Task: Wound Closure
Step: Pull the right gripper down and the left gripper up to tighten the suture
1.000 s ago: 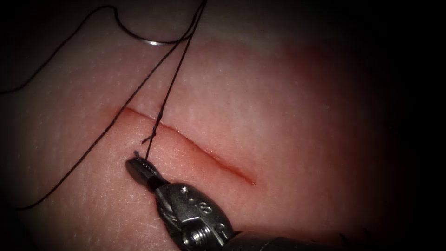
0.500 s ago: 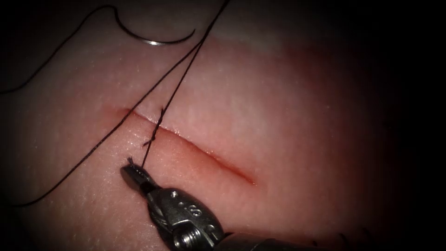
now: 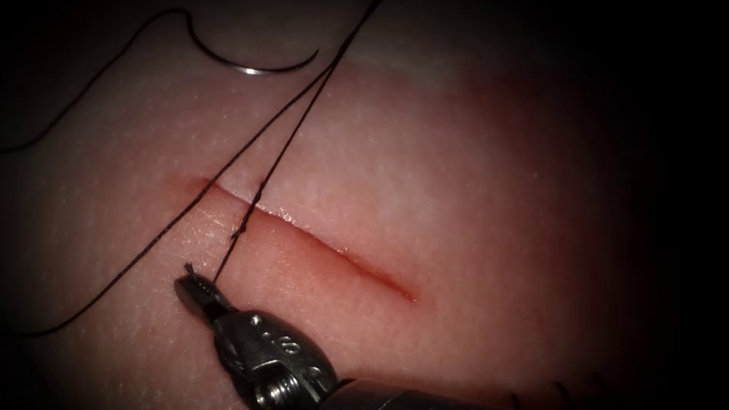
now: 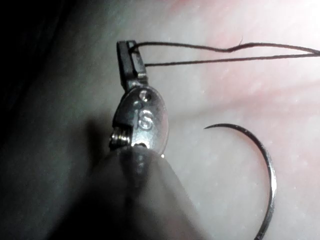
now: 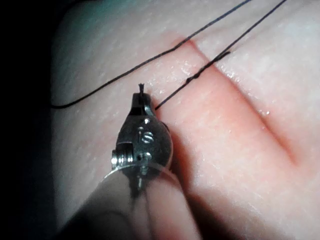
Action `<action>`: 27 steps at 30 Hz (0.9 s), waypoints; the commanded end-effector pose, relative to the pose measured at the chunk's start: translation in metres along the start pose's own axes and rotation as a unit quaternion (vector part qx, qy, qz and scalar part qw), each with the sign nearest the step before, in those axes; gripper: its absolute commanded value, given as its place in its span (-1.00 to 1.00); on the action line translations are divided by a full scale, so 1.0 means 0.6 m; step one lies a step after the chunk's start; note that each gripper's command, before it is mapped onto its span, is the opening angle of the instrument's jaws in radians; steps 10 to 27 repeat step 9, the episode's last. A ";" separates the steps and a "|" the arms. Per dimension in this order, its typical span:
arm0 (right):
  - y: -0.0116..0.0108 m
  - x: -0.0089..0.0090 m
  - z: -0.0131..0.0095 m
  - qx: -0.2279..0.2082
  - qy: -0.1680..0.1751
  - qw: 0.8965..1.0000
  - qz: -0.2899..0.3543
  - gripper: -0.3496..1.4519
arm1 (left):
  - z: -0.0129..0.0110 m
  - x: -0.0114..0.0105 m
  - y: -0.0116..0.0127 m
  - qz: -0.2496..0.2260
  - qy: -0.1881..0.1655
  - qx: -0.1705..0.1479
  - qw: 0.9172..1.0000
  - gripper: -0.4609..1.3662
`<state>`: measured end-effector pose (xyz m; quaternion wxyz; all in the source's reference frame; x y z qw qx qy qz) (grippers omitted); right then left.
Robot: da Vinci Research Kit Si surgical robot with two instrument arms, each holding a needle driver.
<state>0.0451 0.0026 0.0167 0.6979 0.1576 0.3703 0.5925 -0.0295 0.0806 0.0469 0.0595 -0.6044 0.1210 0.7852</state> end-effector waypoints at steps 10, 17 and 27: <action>0.0001 0.0000 0.0001 -0.003 -0.002 1.000 -0.001 -1.00 | -0.0001 0.0000 0.0001 0.003 0.001 -0.004 1.000 -0.88; 0.0001 0.0000 0.0001 -0.003 -0.002 1.000 -0.001 -1.00 | -0.0001 0.0000 0.0001 0.003 0.001 -0.004 1.000 -0.88; 0.0001 0.0000 0.0001 -0.003 -0.002 1.000 -0.001 -1.00 | -0.0001 0.0000 0.0001 0.003 0.001 -0.004 1.000 -0.88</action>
